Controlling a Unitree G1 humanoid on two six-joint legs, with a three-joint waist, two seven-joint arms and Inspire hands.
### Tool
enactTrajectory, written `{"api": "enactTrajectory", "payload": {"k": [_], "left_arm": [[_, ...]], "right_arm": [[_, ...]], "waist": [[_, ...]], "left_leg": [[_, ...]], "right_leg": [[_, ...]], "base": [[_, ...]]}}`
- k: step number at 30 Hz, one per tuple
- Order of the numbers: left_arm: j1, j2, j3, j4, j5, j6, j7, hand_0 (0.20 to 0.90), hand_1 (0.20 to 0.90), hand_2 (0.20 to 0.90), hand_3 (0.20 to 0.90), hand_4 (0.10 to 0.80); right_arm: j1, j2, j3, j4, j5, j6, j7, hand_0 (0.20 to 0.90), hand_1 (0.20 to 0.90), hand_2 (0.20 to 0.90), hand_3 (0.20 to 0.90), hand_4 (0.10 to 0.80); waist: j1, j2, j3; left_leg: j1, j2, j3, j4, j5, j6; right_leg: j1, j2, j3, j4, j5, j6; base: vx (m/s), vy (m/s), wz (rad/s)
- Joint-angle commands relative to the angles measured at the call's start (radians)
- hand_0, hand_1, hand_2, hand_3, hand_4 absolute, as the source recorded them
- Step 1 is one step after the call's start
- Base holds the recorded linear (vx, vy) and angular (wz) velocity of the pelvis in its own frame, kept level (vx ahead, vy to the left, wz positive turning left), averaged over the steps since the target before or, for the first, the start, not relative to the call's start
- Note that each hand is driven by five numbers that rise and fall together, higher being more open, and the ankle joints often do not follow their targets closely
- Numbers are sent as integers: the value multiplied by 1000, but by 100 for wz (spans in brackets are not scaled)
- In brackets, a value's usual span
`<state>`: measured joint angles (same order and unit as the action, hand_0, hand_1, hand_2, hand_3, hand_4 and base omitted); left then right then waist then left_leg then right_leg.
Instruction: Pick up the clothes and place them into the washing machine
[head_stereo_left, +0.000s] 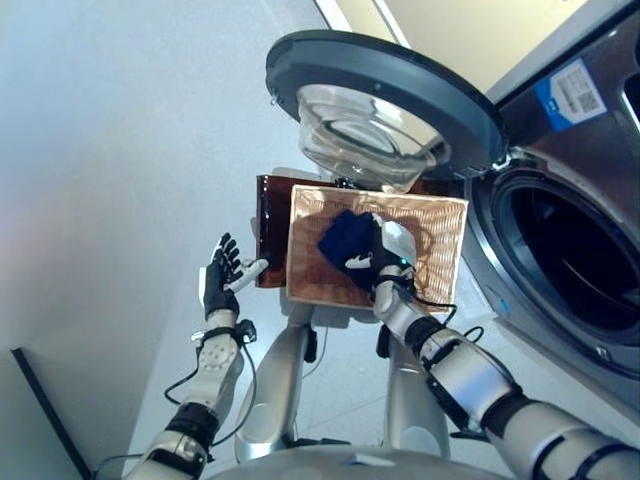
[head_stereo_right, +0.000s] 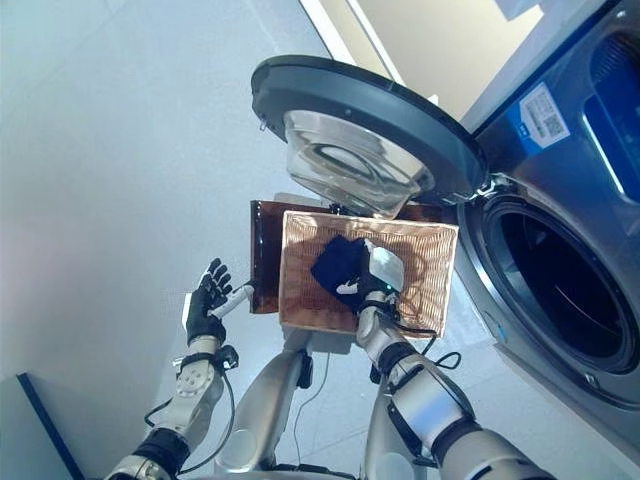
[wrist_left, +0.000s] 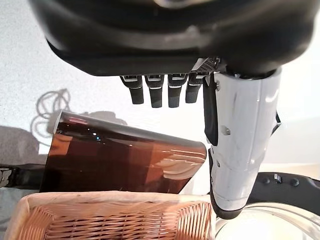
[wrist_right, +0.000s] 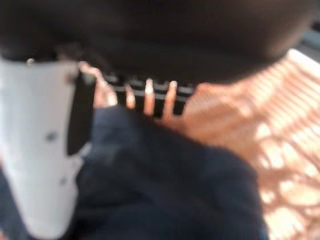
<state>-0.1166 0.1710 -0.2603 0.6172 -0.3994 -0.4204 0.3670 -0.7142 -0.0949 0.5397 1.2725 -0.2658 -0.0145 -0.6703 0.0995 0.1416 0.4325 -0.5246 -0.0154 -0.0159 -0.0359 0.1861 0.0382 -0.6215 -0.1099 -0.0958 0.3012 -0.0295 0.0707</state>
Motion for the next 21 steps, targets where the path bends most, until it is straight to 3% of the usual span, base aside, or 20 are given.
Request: {"api": "enactTrajectory", "payload": {"k": [1, 10, 11, 12, 14, 21], "left_arm": [[-17, 66, -22, -116, 17, -40, 43, 900, 900, 900, 900, 800], [-27, 101, -55, -198, 46, -26, 57, 900, 900, 900, 900, 800], [-28, 105, -58, -210, 48, -23, 56, 900, 900, 900, 900, 800], [-28, 105, -58, -210, 48, -23, 56, 900, 900, 900, 900, 800], [-33, 112, -59, -224, 56, -18, 57, 900, 900, 900, 900, 800], [-45, 125, -54, -242, 75, -6, 64, 900, 900, 900, 900, 800]], "right_arm": [[-84, 80, 10, 22, 25, -23, -34, 900, 900, 900, 900, 800], [-208, 94, -3, 80, 71, -1, -53, 900, 900, 900, 900, 800], [-225, 93, -3, 92, 71, 7, -53, 845, 845, 845, 845, 761], [-225, 93, -3, 92, 71, 7, -53, 532, 532, 532, 532, 537], [-242, 84, -9, 108, 75, 17, -52, 200, 200, 200, 200, 300], [-290, 62, -33, 134, 73, 44, -61, 200, 200, 200, 200, 300]], "waist": [[20, 13, 23], [46, 45, 62], [51, 51, 64], [52, 51, 64], [60, 60, 66], [77, 81, 76]], "left_leg": [[-58, -90, 42, 49, -67, 4], [-147, -101, 27, 86, -56, 5], [-158, -103, 23, 87, -53, 6], [-159, -103, 23, 87, -53, 6], [-176, -106, 15, 90, -49, 6], [-218, -110, -9, 76, -26, -1]], "right_leg": [[-41, 20, -24, -113, 113, -37], [-124, 2, -39, -59, 111, -39], [-138, -2, -43, -48, 109, -39], [-138, -2, -43, -48, 109, -39], [-157, -8, -47, -32, 105, -39], [-201, -21, -66, -4, 93, -43]], "base": [[-79, 23, 4], [-78, 19, 10], [-44, 11, 8], [-39, 5, 9], [-46, -3, 14], [-25, -17, 12]]}}
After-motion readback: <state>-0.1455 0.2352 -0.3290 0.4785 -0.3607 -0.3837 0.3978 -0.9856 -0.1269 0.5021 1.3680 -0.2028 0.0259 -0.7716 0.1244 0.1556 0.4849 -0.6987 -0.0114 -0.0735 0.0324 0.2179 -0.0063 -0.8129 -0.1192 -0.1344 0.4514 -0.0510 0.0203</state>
